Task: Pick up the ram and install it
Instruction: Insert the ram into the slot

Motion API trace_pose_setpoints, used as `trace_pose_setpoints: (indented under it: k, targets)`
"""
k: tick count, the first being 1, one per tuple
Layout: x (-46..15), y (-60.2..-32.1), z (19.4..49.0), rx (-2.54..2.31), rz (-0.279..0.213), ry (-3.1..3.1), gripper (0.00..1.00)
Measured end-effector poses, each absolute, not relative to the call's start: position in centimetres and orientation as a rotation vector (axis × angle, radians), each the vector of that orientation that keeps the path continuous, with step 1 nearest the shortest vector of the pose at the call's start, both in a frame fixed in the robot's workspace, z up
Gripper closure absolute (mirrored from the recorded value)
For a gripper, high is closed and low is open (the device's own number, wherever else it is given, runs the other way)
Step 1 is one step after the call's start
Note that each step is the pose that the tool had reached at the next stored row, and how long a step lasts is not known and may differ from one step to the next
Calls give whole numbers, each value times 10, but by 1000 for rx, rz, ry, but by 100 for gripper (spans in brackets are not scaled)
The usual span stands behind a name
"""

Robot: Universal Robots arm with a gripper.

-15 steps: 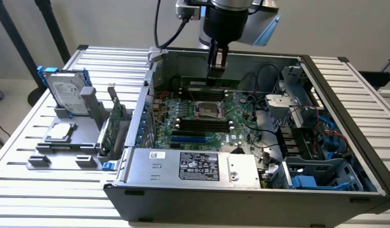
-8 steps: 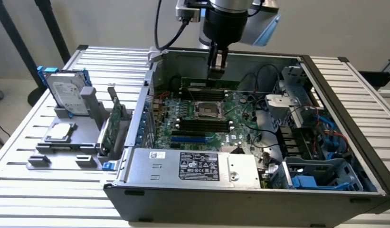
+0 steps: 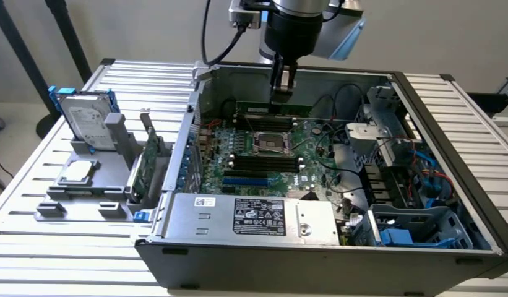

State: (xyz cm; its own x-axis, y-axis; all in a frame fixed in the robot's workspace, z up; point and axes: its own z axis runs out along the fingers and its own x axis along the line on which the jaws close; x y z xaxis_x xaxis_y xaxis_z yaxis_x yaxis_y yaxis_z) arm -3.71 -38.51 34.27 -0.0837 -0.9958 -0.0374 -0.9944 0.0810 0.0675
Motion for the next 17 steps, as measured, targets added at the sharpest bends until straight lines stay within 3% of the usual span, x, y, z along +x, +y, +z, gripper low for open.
trace_pose_setpoints:
  k: [17]
  targets:
    - [-37,-405,316,2107,-117,-2303,86]
